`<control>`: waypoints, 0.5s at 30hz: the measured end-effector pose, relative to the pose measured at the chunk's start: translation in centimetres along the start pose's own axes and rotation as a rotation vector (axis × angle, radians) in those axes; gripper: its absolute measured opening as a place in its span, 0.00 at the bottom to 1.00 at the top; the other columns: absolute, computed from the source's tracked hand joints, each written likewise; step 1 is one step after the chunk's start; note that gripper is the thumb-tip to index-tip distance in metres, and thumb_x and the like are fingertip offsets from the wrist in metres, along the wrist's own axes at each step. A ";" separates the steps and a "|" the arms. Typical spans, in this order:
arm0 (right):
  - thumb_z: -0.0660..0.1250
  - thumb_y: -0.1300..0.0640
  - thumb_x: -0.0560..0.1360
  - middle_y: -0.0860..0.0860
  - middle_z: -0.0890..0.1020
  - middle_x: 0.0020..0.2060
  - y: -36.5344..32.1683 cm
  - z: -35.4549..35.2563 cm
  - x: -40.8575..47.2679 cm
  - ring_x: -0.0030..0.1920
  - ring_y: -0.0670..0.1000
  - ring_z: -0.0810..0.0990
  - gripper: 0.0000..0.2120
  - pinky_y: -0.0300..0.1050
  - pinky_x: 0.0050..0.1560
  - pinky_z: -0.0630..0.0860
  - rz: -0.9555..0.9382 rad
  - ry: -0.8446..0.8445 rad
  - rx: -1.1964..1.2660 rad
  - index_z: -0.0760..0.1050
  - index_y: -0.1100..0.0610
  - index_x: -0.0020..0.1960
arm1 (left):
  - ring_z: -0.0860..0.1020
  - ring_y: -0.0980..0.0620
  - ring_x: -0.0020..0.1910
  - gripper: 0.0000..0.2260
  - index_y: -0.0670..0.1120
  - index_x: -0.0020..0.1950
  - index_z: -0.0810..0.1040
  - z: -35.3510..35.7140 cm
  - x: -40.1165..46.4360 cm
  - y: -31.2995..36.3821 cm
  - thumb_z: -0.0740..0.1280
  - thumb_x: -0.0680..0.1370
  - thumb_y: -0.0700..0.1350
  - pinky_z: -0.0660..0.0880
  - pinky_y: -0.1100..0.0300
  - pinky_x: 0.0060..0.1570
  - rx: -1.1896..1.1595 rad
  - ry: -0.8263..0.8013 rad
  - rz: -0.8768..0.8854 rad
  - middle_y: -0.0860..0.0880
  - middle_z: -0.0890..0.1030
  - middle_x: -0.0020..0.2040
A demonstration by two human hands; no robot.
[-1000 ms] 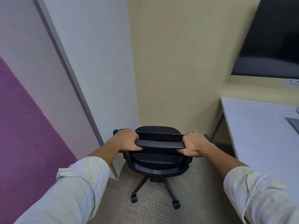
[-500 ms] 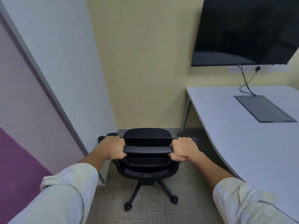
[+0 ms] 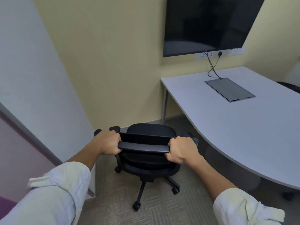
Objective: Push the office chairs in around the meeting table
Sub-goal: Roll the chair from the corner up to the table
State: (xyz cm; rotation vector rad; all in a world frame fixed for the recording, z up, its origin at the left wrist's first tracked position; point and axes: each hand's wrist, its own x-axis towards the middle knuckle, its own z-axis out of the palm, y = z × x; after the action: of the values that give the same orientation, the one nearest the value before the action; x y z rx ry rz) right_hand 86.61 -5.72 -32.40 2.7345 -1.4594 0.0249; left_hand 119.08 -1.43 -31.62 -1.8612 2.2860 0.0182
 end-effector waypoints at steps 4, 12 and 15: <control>0.57 0.41 0.63 0.46 0.69 0.23 -1.1 0.0 1.9 0.23 0.50 0.68 0.13 0.43 0.27 0.62 0.144 -0.016 -0.017 0.66 0.50 0.27 | 0.69 0.52 0.23 0.10 0.49 0.29 0.70 -0.4 4.0 -2.6 0.58 0.64 0.55 0.60 0.58 0.24 -0.015 0.022 0.088 0.52 0.72 0.25; 0.58 0.43 0.64 0.46 0.73 0.25 -3.3 -0.3 6.5 0.26 0.51 0.72 0.12 0.45 0.29 0.69 0.389 -0.064 -0.038 0.69 0.50 0.30 | 0.71 0.50 0.25 0.03 0.49 0.29 0.71 -1.4 11.0 -6.8 0.62 0.60 0.48 0.61 0.59 0.24 -0.029 0.046 0.178 0.50 0.72 0.26; 0.57 0.42 0.64 0.46 0.73 0.26 -3.4 -0.3 8.3 0.28 0.53 0.74 0.12 0.46 0.31 0.73 0.444 -0.064 -0.031 0.68 0.50 0.31 | 0.71 0.50 0.26 0.04 0.50 0.30 0.72 -1.8 14.1 -8.3 0.62 0.61 0.49 0.60 0.58 0.24 0.002 0.064 0.232 0.51 0.73 0.27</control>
State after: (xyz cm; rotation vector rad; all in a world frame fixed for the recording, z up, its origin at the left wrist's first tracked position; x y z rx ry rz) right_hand 94.07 -10.73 -31.93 2.3495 -2.0319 -0.0711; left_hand 124.21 -17.11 -31.19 -1.6066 2.5317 -0.0104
